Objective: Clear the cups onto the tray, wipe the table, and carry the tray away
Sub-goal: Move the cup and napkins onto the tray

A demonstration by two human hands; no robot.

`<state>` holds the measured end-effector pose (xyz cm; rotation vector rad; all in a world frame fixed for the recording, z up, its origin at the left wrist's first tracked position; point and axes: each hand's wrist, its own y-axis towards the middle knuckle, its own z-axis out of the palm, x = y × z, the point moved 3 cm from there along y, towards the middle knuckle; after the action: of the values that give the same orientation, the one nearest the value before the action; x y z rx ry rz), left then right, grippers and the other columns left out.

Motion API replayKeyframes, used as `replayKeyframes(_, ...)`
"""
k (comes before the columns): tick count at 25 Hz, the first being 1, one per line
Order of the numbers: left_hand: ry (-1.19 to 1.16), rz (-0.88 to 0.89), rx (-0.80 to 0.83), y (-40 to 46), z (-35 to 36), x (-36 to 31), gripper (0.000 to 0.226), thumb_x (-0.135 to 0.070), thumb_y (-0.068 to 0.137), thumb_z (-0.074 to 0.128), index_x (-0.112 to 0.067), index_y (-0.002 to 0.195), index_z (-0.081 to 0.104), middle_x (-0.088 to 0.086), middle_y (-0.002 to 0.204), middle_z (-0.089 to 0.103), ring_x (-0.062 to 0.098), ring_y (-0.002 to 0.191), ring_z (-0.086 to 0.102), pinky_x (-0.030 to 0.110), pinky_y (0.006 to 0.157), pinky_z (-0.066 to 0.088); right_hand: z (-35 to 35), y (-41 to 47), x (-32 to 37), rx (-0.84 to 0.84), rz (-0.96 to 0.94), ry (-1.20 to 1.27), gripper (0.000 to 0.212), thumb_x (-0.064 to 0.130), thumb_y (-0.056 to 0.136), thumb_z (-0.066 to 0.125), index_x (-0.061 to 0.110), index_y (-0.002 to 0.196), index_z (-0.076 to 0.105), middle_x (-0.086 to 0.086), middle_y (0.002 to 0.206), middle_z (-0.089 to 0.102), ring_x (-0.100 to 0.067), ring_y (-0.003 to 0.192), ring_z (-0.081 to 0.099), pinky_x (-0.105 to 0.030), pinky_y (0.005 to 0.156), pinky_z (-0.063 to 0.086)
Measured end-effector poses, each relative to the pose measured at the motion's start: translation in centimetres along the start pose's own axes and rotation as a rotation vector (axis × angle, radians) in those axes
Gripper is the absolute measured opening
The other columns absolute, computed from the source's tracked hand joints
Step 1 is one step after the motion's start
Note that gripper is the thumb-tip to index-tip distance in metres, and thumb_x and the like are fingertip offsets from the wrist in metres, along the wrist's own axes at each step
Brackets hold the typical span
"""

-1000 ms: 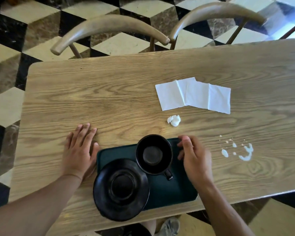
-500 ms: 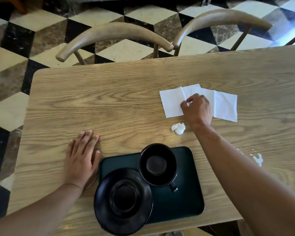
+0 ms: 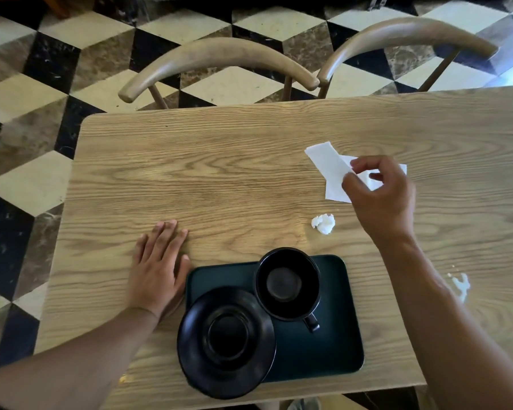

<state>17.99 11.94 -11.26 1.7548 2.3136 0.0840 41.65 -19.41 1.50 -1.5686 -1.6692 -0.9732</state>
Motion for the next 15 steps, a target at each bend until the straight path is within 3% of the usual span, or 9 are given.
replayKeyframes(3, -0.001, -0.009, 0.016, 0.0, -0.1, -0.2, 0.054, -0.034, 0.097, 0.038, -0.009, 0.141, 0.055, 0.015, 0.154, 0.047, 0.034, 0.145, 0.039, 0.059, 0.116, 0.03, -3.6, -2.8, 1.0, 0.074, 0.105, 0.256, 0.016, 0.009, 0.084, 0.071, 0.025, 0.085, 0.067, 0.013, 0.086, 0.074, -0.003, 0.08, 0.066, -0.021, 0.073, 0.049)
replayKeyframes(7, -0.02, -0.028, 0.04, 0.2, -0.2, -0.2, 0.054, -0.034, 0.097, 0.038, -0.009, 0.142, 0.054, 0.015, 0.155, 0.046, 0.034, 0.146, 0.037, 0.057, 0.118, 0.027, -8.7, -7.8, 0.8, 0.202, 0.188, 0.18, 0.017, 0.01, 0.086, 0.076, 0.024, 0.08, 0.067, 0.011, 0.074, 0.069, -0.006, 0.066, 0.058, -0.016, 0.057, 0.043)
replayKeyframes(9, -0.028, -0.03, 0.043, 0.1, -0.1, -0.2, 0.053, -0.033, 0.096, 0.039, -0.009, 0.142, 0.054, 0.015, 0.155, 0.046, 0.035, 0.146, 0.037, 0.058, 0.118, 0.027, -10.4, -10.6, 0.5, 0.382, 0.21, 0.092, 0.012, 0.016, 0.08, 0.079, 0.025, 0.081, 0.07, 0.01, 0.076, 0.071, -0.006, 0.064, 0.059, -0.017, 0.053, 0.043)
replayKeyframes(12, -0.035, -0.031, 0.035, 0.2, 0.0, -0.2, 0.053, -0.033, 0.095, 0.04, -0.009, 0.14, 0.055, 0.016, 0.154, 0.047, 0.037, 0.144, 0.039, 0.059, 0.117, 0.029, -10.1, -14.4, 0.8, 0.78, 0.354, 0.108, 0.015, 0.022, 0.069, 0.082, 0.029, 0.08, 0.074, 0.005, 0.083, 0.073, -0.008, 0.07, 0.066, -0.018, 0.056, 0.048)
replayKeyframes(14, -0.034, -0.036, 0.032, 0.2, 0.0, -0.2, 0.053, -0.033, 0.095, 0.04, -0.01, 0.14, 0.055, 0.016, 0.154, 0.047, 0.037, 0.144, 0.039, 0.059, 0.117, 0.028, -8.3, -17.1, 0.0, 0.991, 0.39, -0.04, 0.018, 0.022, 0.078, 0.084, 0.037, 0.083, 0.073, 0.01, 0.087, 0.074, -0.002, 0.073, 0.067, -0.014, 0.059, 0.048)
replayKeyframes(15, -0.031, -0.036, 0.031, 0.2, 0.0, -0.2, 0.053, -0.033, 0.095, 0.04, -0.01, 0.14, 0.055, 0.016, 0.154, 0.046, 0.037, 0.144, 0.039, 0.058, 0.117, 0.028, -7.3, -18.2, -1.0, 1.005, 0.357, -0.171, 0.017, 0.027, 0.082, 0.081, 0.04, 0.086, 0.071, 0.014, 0.088, 0.073, -0.001, 0.075, 0.067, -0.013, 0.06, 0.049)
